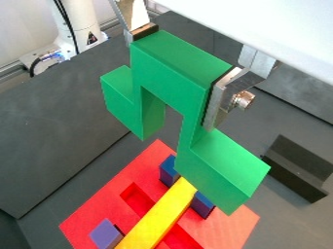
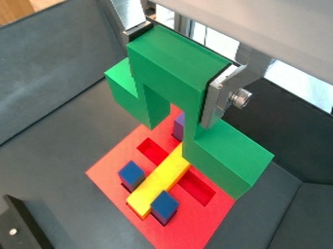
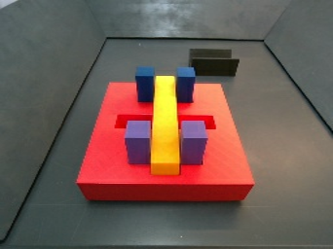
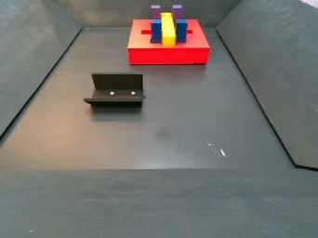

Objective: Pick up the green object. Move up. Move to above the board. Insert the green object.
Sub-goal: Insert the green object.

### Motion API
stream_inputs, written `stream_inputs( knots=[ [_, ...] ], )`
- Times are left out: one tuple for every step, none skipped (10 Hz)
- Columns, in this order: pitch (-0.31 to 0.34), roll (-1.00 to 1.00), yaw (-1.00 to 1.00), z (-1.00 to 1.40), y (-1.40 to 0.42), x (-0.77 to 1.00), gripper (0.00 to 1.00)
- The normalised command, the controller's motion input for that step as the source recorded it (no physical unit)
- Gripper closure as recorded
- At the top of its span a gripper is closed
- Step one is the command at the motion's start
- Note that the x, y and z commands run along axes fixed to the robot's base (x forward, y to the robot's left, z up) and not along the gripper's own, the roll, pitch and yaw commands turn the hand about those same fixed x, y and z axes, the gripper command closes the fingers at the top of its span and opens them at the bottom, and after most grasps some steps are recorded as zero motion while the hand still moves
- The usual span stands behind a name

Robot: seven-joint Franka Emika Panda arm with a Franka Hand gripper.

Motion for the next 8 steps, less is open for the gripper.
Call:
stream_inputs(
  knots=[
    [0.0, 0.0, 0.03, -0.62, -0.07, 0.46, 1.0],
    [0.056, 0.06, 0.21, -0.52, -0.08, 0.79, 1.0],
    [0.104, 0.12, 0.15, -0.44, -0.19, 0.81, 1.0],
    [0.097, 0.23, 0.14, -0.52, -0.33, 0.64, 1.0],
    [0.07, 0.32, 0.1, -0.59, -0.43, 0.44, 1.0],
    [0.074, 0.37, 0.07, -0.51, -0.43, 0.33, 1.0],
    [0.084, 0.38, 0.03, -0.49, -0.43, 0.34, 1.0],
    [0.101, 0.37, 0.0, -0.5, -0.44, 0.3, 1.0]
  ],
)
